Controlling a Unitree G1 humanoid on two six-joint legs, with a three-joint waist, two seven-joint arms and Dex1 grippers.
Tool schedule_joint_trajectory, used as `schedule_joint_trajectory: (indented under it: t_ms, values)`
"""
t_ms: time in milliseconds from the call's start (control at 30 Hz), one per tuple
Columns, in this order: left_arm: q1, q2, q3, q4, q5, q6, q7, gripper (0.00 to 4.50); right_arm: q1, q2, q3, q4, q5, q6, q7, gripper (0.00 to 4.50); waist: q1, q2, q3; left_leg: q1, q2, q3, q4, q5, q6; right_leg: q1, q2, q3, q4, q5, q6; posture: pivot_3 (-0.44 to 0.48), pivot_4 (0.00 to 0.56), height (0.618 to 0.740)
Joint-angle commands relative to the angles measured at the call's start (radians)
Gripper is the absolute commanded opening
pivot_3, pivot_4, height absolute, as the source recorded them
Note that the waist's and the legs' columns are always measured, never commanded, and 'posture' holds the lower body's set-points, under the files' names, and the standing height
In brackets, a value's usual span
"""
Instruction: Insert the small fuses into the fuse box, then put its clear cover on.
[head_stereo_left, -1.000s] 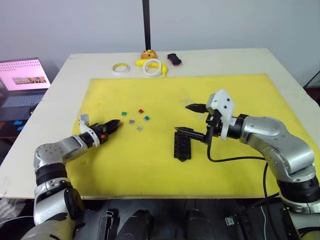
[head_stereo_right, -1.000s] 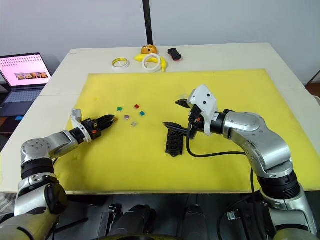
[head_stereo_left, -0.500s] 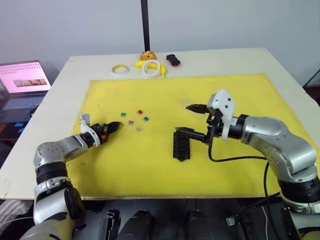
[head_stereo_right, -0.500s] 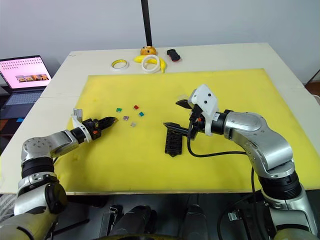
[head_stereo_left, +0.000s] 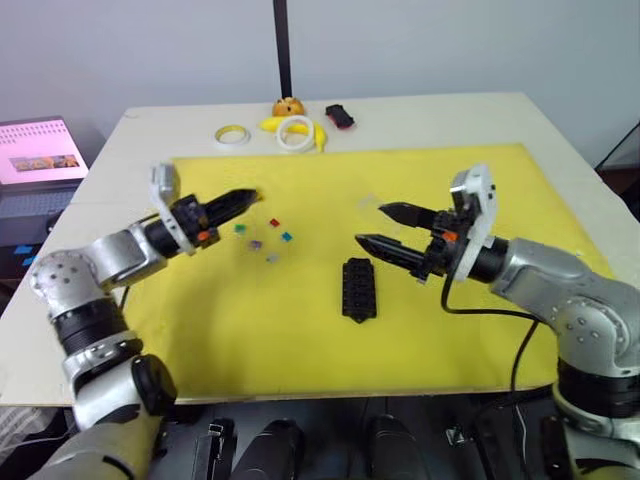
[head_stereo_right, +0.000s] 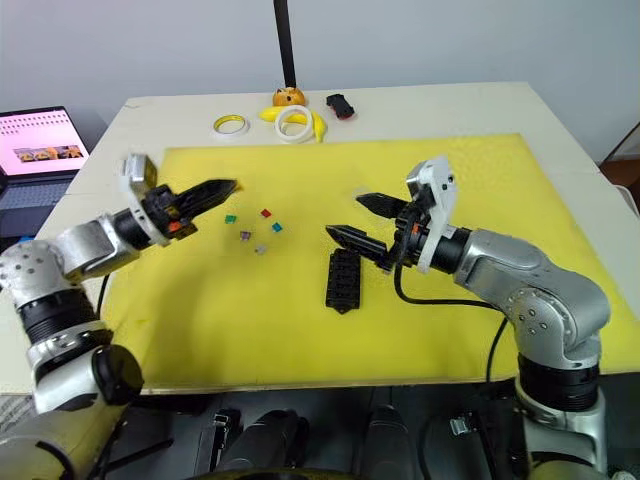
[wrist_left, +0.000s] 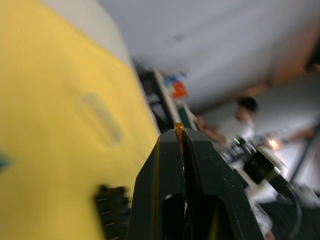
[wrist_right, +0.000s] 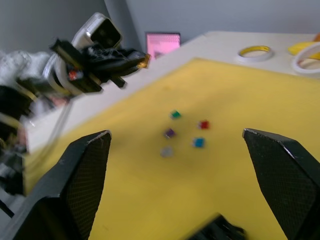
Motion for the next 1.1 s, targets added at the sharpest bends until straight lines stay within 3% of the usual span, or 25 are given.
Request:
schedule_joint_trajectory:
  t_ms: [33,367,400,500,767,900,1100]
  values:
    - [-0.039,-0.036,-0.027,-0.031,-0.082,-0.035,0.030,0.06,-0.047,0.079,-0.056,0.023,0.183,0.035,-0.163,4.50,-0.002,0.000,0.000,0.000,0.000,0.000,0.000,0.000,0.000,0.000,0.000,0.000,0.000,0.000,0.000,0.000,0.150,0.740]
    - [-0.063,-0.082,-0.131,-0.016,-0.150,-0.116,0.033,0.06,-0.086,0.196,-0.044,0.112,0.538,-0.043,-0.532,4.50,-0.016,0.000,0.000,0.000,0.000,0.000,-0.001,0.000,0.000,-0.001,0.000,0.000,0.000,0.000,0.000,0.000,0.150,0.740]
    - [-0.064,-0.082,-0.138,-0.013,-0.151,-0.123,0.031,0.00,-0.088,0.196,-0.036,0.115,0.554,-0.053,-0.549,4.06,-0.018,0.000,0.000,0.000,0.000,0.000,-0.001,0.000,0.000,-0.001,0.001,0.000,0.000,0.000,0.000,0.000,0.150,0.740]
    - [-0.068,-0.083,-0.154,-0.007,-0.165,-0.140,0.027,0.00,-0.098,0.197,-0.012,0.127,0.597,-0.080,-0.595,3.71,-0.024,0.000,0.000,0.000,0.000,0.000,-0.001,0.000,0.000,-0.001,0.001,0.000,0.000,0.000,0.000,0.000,0.150,0.740]
    - [-0.065,-0.086,-0.197,-0.014,-0.230,-0.180,0.053,0.00,-0.121,0.180,0.049,0.152,0.623,-0.135,-0.623,3.71,-0.025,0.000,0.000,0.000,0.000,0.000,-0.001,0.000,0.000,-0.001,0.001,0.000,0.000,0.000,0.000,0.000,0.150,0.740]
    - [-0.052,-0.090,-0.219,-0.024,-0.252,-0.200,0.065,0.00,-0.129,0.168,0.065,0.151,0.620,-0.153,-0.608,2.48,-0.025,0.000,0.000,0.000,0.000,0.000,-0.001,0.000,0.000,-0.001,0.001,0.000,0.000,0.000,0.000,0.000,0.150,0.740]
    - [-0.035,-0.089,-0.247,-0.029,-0.268,-0.226,0.069,0.00,-0.133,0.147,0.069,0.146,0.631,-0.175,-0.599,2.48,-0.024,0.000,0.000,0.000,0.000,0.000,-0.001,0.000,0.000,-0.001,0.001,0.000,0.000,0.000,0.000,0.000,0.150,0.740]
